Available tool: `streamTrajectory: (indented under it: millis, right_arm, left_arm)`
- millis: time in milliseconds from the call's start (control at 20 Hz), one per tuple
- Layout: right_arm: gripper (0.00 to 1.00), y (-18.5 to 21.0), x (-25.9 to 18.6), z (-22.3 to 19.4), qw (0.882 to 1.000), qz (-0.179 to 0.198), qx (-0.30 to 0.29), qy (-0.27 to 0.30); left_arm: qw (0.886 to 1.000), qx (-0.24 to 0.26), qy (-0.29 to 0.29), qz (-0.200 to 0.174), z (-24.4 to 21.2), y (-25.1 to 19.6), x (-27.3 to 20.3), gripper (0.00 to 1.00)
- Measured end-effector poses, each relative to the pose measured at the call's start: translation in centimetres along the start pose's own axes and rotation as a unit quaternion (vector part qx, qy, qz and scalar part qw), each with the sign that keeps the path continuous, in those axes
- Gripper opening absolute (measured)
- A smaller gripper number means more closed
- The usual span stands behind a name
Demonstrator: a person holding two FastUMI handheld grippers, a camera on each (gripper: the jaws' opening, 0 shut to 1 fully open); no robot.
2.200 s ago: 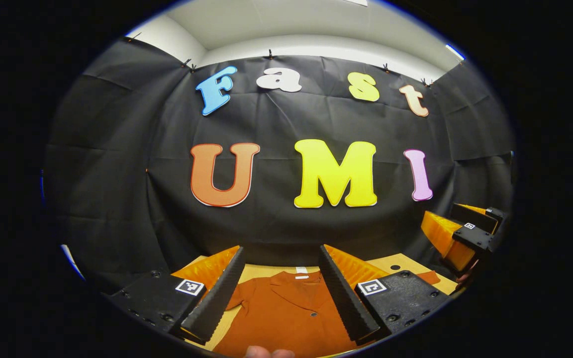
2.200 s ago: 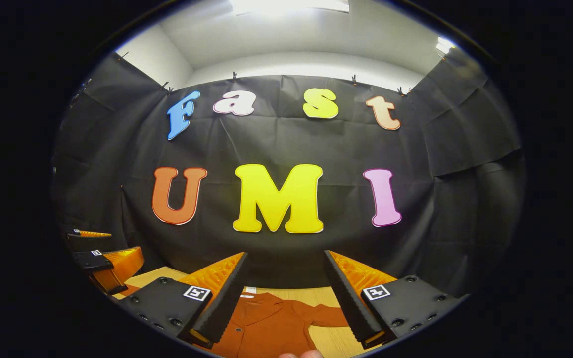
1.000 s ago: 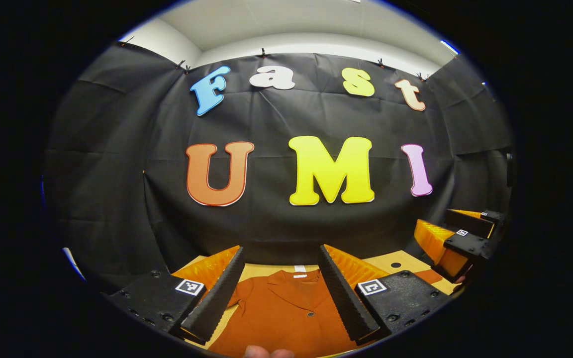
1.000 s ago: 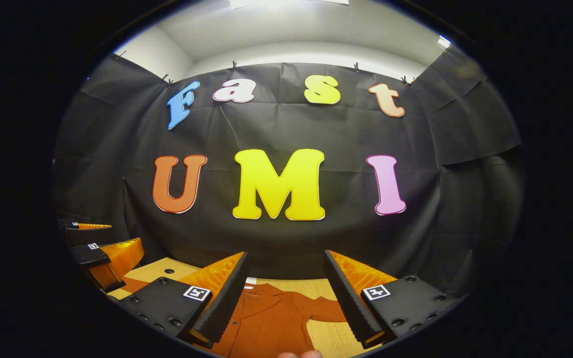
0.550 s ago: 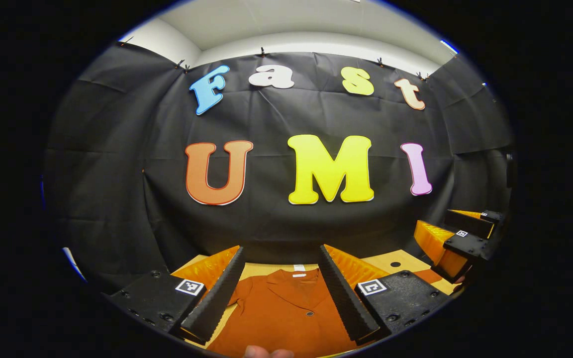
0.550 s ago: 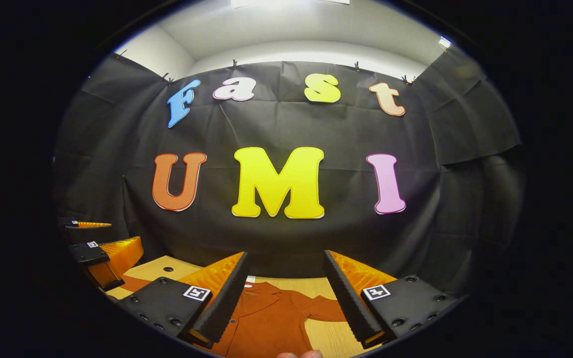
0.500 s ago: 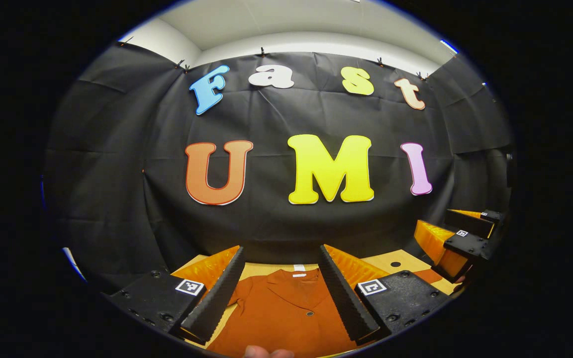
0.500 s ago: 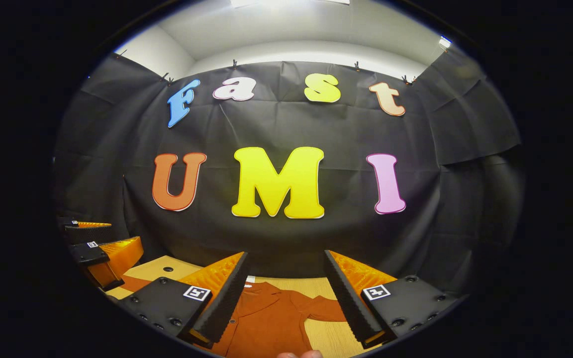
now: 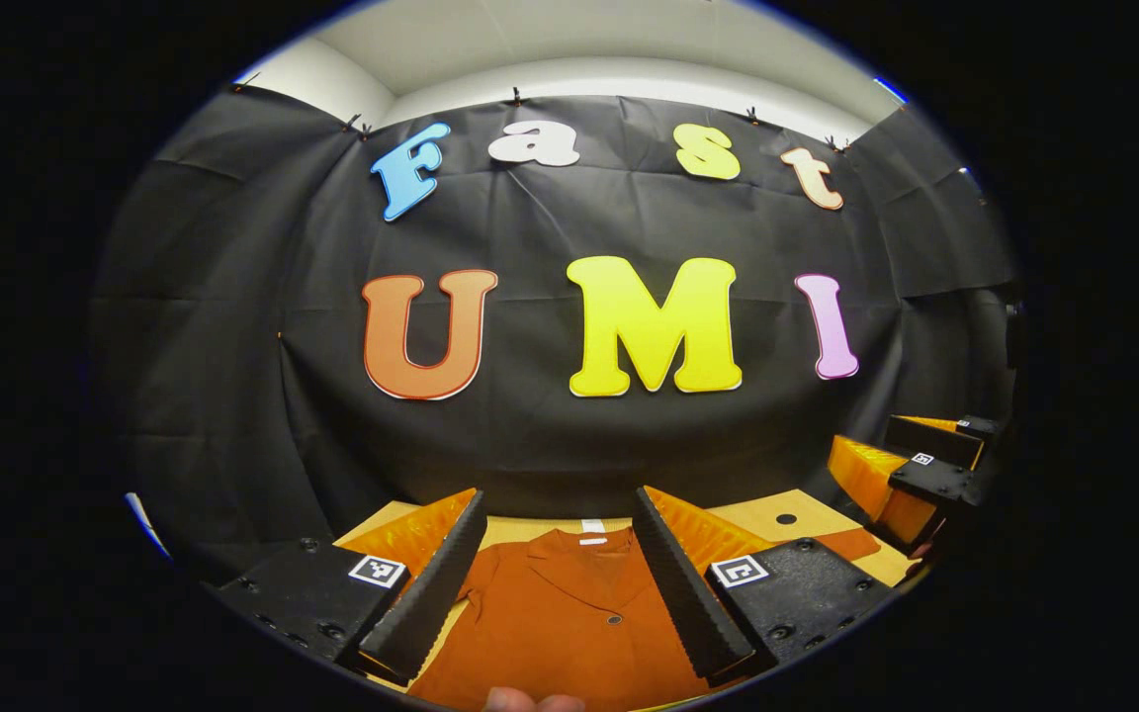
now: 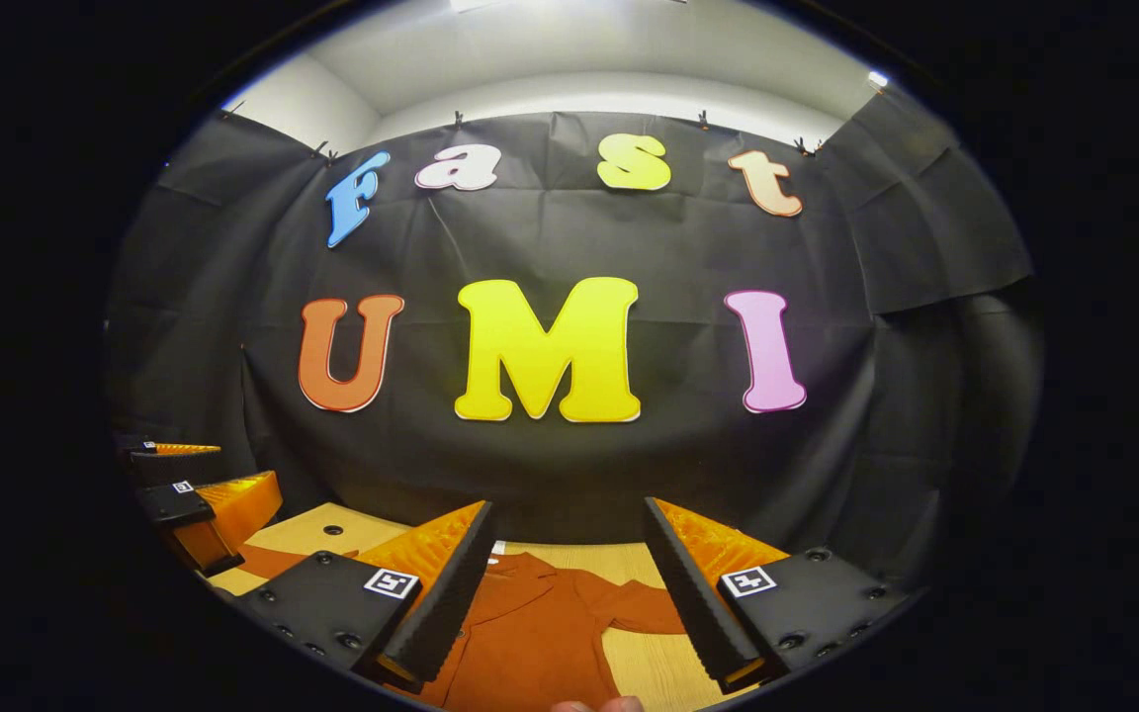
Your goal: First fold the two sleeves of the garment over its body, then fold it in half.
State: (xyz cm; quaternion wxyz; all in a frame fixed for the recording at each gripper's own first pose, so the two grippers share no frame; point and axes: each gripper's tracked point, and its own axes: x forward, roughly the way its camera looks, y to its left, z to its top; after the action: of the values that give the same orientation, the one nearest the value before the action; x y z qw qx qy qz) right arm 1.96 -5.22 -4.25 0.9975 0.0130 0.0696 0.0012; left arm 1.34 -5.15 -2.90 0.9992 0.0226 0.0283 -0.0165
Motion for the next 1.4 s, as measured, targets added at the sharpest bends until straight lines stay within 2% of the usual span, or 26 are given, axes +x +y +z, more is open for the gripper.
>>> streamTrajectory:
  millis: [250,600,850,1150,1400]
  right_arm:
    - [0.95,-5.1,1.1,-2.9,0.999,-0.029,0.021,0.036]
    - [0.95,-20.1,3.2,-9.2,0.989,-0.117,0.001,0.091]
    - [0.95,-29.0,6.0,-16.4,0.977,-0.146,-0.006,0.158]
    - [0.95,-35.4,9.6,-26.8,0.952,-0.172,0.028,0.252]
    - [0.95,-37.5,11.0,-30.5,0.937,-0.195,0.061,0.282]
  left_arm:
    - [0.999,0.001,0.032,-0.012,-2.2,-1.4,0.3,0.96]
    - [0.994,0.015,0.105,-0.014,-6.9,-3.4,0.0,0.96]
    - [0.992,0.038,0.124,-0.012,-8.0,-5.3,0.5,0.96]
    - [0.985,0.056,0.161,0.007,-9.8,-5.9,0.2,0.99]
    - [0.981,0.072,0.177,0.030,-10.3,-5.3,0.2,1.00]
